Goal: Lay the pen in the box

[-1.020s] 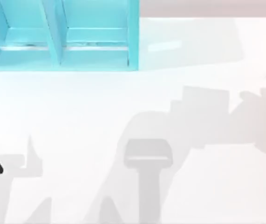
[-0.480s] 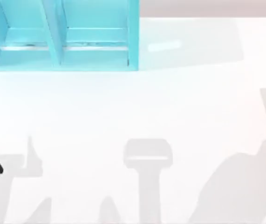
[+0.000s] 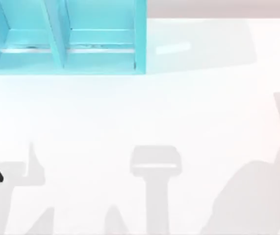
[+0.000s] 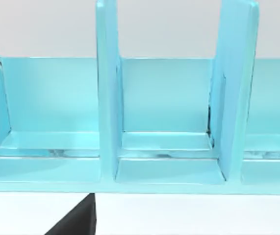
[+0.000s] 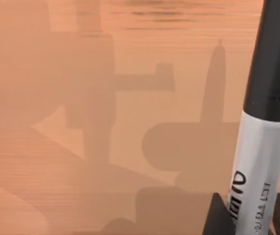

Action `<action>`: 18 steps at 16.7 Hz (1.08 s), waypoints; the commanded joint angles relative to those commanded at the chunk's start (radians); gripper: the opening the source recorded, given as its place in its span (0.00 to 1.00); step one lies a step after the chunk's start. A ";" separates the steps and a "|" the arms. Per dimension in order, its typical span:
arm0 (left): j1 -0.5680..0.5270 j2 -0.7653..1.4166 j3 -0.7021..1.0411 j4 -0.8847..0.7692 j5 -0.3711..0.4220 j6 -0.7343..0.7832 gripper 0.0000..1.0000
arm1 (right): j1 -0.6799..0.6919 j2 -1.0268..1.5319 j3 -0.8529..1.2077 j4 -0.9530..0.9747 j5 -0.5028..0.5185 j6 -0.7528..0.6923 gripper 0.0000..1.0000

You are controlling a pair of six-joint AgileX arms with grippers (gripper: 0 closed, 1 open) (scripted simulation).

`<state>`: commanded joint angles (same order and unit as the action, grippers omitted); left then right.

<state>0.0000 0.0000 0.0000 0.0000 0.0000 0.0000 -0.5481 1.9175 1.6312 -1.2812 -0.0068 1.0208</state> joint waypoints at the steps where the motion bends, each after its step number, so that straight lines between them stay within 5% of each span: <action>1: 0.000 0.000 0.000 0.000 0.000 0.000 1.00 | 0.006 -0.005 -0.032 0.029 0.000 0.008 0.00; 11: 0.000 0.000 0.000 0.000 0.000 0.000 1.00 | 0.053 -0.017 -0.222 0.204 0.003 0.057 0.00; 18: 0.000 0.000 0.000 0.000 0.000 0.000 1.00 | 0.053 -0.017 -0.222 0.204 0.003 0.057 0.53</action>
<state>0.0000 0.0000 0.0000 0.0000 0.0000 0.0000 -0.4948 1.9000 1.4095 -1.0775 -0.0043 1.0775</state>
